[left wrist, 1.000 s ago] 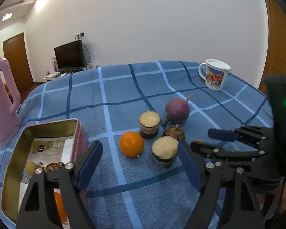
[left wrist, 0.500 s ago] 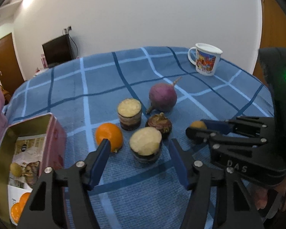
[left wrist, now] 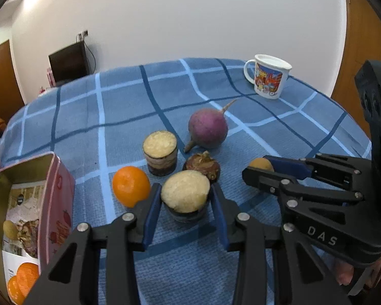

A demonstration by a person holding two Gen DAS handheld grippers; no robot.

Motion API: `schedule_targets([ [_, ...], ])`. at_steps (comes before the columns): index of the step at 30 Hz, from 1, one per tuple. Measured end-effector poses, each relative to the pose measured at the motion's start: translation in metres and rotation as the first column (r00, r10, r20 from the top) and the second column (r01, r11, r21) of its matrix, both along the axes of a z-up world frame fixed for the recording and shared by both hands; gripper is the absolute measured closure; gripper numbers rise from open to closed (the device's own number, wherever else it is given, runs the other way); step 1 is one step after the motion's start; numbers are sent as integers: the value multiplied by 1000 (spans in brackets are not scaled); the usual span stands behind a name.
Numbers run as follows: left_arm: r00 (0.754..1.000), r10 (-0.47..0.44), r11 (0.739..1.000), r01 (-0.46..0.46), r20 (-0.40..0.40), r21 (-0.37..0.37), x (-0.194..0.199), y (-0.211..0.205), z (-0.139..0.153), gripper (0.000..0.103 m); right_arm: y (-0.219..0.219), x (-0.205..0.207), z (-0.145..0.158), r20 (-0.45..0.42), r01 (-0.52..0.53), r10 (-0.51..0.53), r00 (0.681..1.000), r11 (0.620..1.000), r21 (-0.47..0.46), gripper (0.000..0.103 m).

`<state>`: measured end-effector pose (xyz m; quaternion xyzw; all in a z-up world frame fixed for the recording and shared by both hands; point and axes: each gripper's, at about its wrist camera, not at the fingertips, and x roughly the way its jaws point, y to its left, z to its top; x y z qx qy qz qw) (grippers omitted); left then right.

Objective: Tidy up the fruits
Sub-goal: 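Grasp the tan round fruit with the right tool while the left tool grasps a cut root slice, then lift both held items and carry them toward the tin box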

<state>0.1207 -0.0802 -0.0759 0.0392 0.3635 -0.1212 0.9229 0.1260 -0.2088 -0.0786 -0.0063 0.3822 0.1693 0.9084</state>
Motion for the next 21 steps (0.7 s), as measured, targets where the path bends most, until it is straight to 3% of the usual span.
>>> schedule_targets([
  [4,999,-8,1000,7,44,14,-7,-2,5,63,2,-6,4,31,-19,19,999,1000,5,75],
  [21,990,22,999,-16,141,-47,-21,12,18,63,0,-22,17,132,-49,45,990,998,31,75],
])
